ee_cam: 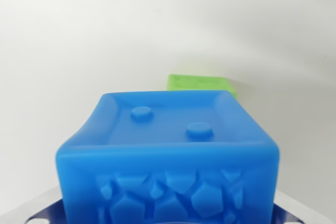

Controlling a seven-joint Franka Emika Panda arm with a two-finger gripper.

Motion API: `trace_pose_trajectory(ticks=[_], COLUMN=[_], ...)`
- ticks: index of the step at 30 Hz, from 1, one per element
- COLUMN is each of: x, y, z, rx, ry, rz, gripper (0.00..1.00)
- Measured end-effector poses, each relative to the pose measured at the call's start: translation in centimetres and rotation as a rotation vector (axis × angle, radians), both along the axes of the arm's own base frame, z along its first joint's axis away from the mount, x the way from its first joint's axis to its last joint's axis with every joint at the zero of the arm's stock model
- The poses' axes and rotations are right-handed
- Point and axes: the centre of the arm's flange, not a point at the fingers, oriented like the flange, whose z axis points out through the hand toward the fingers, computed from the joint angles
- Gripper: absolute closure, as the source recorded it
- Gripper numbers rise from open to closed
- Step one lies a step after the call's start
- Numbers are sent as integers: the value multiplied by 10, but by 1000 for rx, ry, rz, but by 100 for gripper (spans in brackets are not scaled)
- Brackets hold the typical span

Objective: Stack cube

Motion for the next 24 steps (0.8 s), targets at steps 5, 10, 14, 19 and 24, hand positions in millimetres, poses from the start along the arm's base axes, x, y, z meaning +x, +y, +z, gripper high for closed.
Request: trace_pose_trajectory(ticks=[5, 10, 14, 19, 24], x=[-2, -4, -6, -8, -8], y=[-8, -18, -25, -31, -30], z=[1, 2, 2, -1, -21], rx=[0, 0, 0, 1, 3], ry=[0, 0, 0, 2, 9], rz=[-6, -12, -17, -21, -20], gripper=[100, 100, 100, 100, 100])
